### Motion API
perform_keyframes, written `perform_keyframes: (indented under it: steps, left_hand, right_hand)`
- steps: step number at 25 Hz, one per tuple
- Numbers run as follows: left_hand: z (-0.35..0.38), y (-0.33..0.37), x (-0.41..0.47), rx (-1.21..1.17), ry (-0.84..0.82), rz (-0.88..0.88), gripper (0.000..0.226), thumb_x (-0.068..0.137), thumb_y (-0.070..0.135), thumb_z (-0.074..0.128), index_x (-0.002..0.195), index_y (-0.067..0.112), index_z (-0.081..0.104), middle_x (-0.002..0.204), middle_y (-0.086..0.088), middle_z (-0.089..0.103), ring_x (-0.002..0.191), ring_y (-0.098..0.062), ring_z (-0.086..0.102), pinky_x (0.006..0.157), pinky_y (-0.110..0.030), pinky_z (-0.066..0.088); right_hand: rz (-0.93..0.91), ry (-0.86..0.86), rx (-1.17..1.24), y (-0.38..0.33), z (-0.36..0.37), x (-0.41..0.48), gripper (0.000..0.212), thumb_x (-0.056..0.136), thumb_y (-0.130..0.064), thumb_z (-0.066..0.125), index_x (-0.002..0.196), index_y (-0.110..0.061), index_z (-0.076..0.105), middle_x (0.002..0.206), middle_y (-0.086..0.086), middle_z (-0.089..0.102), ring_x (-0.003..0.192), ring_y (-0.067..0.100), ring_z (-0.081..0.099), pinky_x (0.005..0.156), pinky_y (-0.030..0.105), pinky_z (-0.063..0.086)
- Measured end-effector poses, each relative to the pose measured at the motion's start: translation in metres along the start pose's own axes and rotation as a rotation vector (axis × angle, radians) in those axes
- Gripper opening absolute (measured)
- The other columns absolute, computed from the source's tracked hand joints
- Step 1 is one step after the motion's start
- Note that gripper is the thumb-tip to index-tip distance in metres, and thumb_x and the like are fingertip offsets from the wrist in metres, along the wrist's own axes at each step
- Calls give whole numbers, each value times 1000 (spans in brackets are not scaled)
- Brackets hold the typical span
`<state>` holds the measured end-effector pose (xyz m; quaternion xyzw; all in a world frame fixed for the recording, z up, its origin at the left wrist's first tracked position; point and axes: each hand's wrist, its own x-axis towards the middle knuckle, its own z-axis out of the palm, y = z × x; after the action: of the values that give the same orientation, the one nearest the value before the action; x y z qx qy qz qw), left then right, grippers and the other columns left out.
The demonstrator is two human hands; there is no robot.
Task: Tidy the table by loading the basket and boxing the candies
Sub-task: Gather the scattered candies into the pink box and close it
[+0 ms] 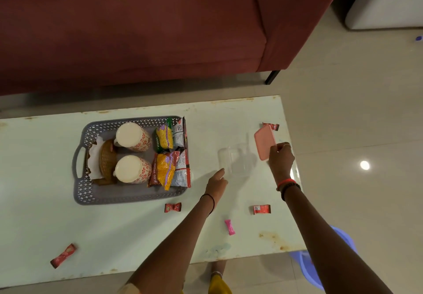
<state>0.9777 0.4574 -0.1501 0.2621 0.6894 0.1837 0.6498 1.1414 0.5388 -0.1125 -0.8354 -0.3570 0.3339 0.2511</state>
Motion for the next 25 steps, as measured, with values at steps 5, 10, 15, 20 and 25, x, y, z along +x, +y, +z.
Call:
perform_keyframes:
  steps: [5, 10, 15, 20, 25]
  left_hand:
    - [-3, -19, -9, 69, 51, 37, 49, 87, 2, 40, 135, 13, 44, 144, -6, 45, 132, -20, 42, 110, -31, 32]
    - [-5, -36, -14, 73, 63, 52, 48, 87, 0, 39, 132, 13, 48, 141, -4, 48, 129, -18, 45, 105, -26, 34]
    - [-12, -47, -34, 143, 93, 113, 43, 89, 0, 37, 126, 15, 54, 135, -3, 54, 127, -16, 48, 98, -19, 36]
    - [-22, -67, -65, 200, 323, 155, 28, 90, 0, 43, 108, 10, 62, 117, -12, 58, 107, -25, 57, 93, -32, 46]
    - [-50, -88, -74, 426, 565, 102, 28, 89, 1, 46, 110, 16, 58, 122, -13, 47, 106, -31, 55, 86, -44, 50]
  right_hand:
    - [44, -69, -7, -19, 16, 43, 27, 92, -13, 52, 107, 3, 65, 89, 19, 69, 82, 26, 65, 80, 17, 48]
    - [42, -363, -40, -30, 33, 61, 10, 91, -15, 57, 91, -6, 61, 87, 13, 63, 39, -2, 58, 73, 17, 54]
    - [-12, -166, -62, -18, 25, 37, 7, 88, -14, 60, 87, -8, 62, 104, 22, 69, 79, 19, 63, 96, 40, 49]
    - [-29, -80, 89, 31, 7, -55, 12, 88, -15, 61, 87, -3, 58, 81, 7, 62, 74, 20, 57, 61, 21, 44]
    - [-142, -306, -174, 105, 11, -140, 10, 88, -23, 64, 92, -14, 59, 90, 4, 62, 83, 21, 62, 63, 21, 45]
